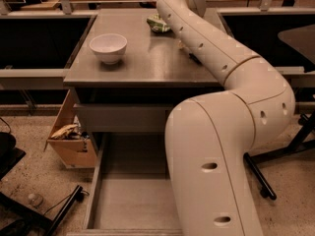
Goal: Place rxbar blueberry into middle drawer
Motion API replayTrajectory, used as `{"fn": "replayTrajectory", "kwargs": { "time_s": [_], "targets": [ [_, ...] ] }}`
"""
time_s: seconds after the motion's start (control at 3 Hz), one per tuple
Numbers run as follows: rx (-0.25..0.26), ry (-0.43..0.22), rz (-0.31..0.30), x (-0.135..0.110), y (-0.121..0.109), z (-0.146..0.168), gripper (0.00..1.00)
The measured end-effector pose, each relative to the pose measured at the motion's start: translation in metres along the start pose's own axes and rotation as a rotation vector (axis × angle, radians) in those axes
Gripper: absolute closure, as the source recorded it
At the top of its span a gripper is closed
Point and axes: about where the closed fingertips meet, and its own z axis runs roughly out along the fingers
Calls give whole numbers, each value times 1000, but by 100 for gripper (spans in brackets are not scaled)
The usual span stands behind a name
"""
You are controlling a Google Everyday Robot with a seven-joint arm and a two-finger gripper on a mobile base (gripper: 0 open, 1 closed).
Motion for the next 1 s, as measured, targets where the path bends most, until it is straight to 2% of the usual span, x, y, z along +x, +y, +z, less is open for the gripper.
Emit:
{"fn": "replayTrajectory", "kwargs": {
  "time_s": [0.67,1.0],
  "targets": [
    [0,0,0,0,0,0,89],
    [0,0,0,0,0,0,100]
  ]
}}
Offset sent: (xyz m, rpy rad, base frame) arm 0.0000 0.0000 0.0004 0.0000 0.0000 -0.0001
